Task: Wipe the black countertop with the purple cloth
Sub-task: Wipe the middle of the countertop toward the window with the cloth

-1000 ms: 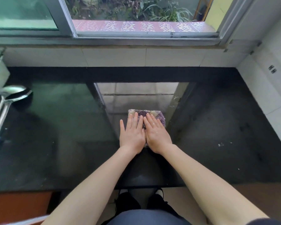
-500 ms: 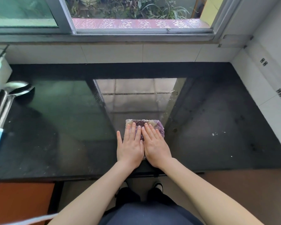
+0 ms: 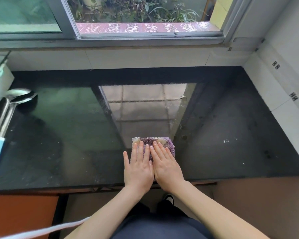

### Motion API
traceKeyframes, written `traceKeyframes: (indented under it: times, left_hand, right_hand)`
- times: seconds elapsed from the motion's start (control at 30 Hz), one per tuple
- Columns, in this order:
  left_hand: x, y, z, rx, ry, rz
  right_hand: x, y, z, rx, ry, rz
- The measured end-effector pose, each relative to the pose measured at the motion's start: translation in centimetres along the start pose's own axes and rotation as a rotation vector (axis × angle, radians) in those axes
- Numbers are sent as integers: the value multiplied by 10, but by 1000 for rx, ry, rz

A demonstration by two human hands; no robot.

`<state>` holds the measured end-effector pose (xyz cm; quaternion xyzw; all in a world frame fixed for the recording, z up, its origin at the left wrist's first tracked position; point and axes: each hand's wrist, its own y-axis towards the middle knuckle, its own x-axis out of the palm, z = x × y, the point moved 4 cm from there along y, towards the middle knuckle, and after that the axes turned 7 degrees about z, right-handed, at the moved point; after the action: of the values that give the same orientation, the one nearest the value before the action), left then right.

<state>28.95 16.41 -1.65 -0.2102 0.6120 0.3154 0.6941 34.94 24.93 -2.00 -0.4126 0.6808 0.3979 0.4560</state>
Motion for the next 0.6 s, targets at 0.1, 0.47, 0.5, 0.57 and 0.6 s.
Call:
traceKeyframes:
  times: [0.1,0.47,0.5,0.57,0.6]
  left_hand:
    - [3,-1,5,-31,-2,0]
    - [9,8,35,-21,-15,-6]
    - [10,9,40,-18,-23,-9]
    - [12,11,51,-17,-29,-16]
    - [13,12,55,-19,-30,-19]
  right_hand:
    - [0,-2,2,-24,24,-9]
    - [-5,-8,33,1,60,26]
    - [-6,-10,39,12,63,21]
    - [-9,-13,50,24,63,16]
    - [-11,-14,54,24,57,15]
